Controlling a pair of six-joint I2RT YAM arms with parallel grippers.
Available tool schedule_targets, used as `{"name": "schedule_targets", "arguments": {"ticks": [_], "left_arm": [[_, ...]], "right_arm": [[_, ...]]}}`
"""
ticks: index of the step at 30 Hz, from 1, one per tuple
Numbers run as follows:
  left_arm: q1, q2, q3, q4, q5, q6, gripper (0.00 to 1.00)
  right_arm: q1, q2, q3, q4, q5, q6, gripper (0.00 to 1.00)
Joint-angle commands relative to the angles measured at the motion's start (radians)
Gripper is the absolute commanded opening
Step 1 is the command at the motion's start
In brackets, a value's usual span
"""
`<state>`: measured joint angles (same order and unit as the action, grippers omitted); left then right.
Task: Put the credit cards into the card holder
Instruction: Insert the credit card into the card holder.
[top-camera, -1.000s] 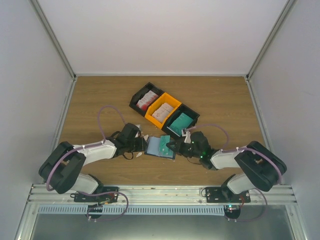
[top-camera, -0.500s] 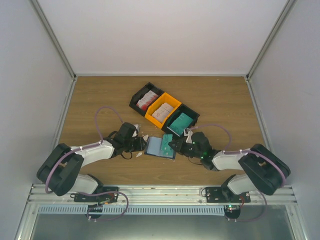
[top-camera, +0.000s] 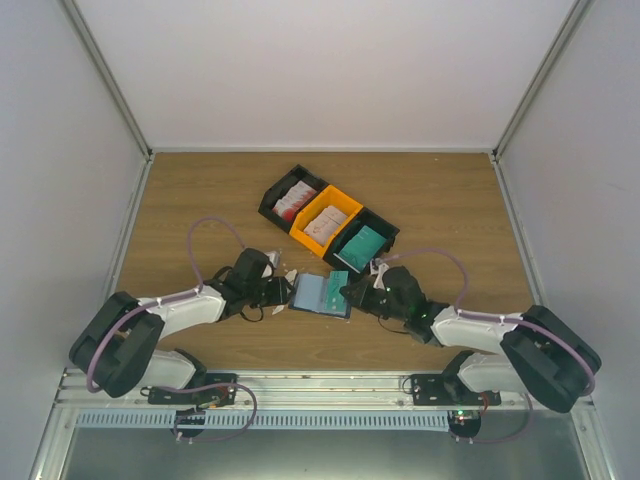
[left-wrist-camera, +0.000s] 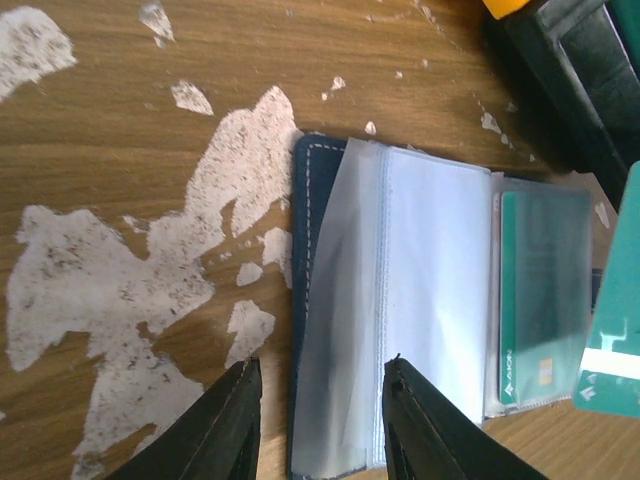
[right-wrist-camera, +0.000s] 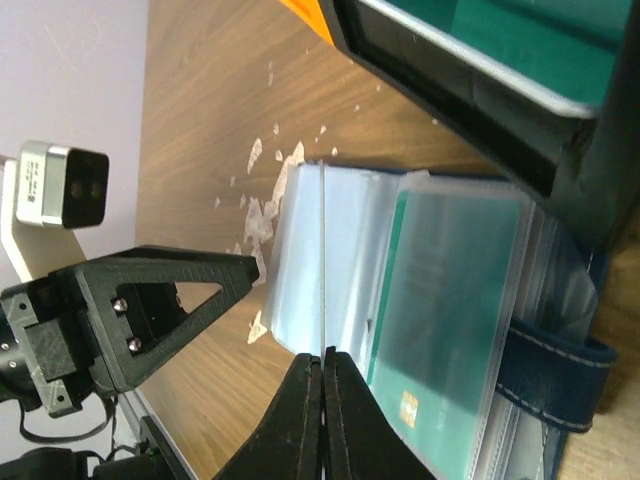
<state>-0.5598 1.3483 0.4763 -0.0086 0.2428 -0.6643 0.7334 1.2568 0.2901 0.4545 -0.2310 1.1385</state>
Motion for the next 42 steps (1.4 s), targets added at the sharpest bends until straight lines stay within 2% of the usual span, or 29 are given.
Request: {"name": "schedule_targets", "arguments": {"ticks": [1,11,14,23,34,42], "left_arm": [[0.006,0.022,-0.013,0.080,0.057,0.013,0.35],[0.006,0.083,0.021,0.066,0.063,0.049,0.35],[0.006,0.089,0.021,0.067,0.069,0.051,0.35],[0.006,0.082,0.023,0.050,0.067,0.057,0.35],[0.006,0.100,0.023,0.038,0.081,0.043,0.32],[0.006,0.079,-0.006,0.025,0.084,0.036,0.28]], "right_arm": [[0.037,0.023,0.024,-0.025,0.046,0.012,0.00],[0.049,0.103,0.051,-0.024,0.041,0.054,0.01],[0.049,0.123,0.029,0.023,0.025,0.085,0.01],[0.028,0.140,0.053,0.031,-0.006,0.032,0.01],[0.025,0.208,0.053,0.087,-0.064,0.080,0.01],[0.026,0.254,0.034,0.202,-0.082,0.133,0.00]]}}
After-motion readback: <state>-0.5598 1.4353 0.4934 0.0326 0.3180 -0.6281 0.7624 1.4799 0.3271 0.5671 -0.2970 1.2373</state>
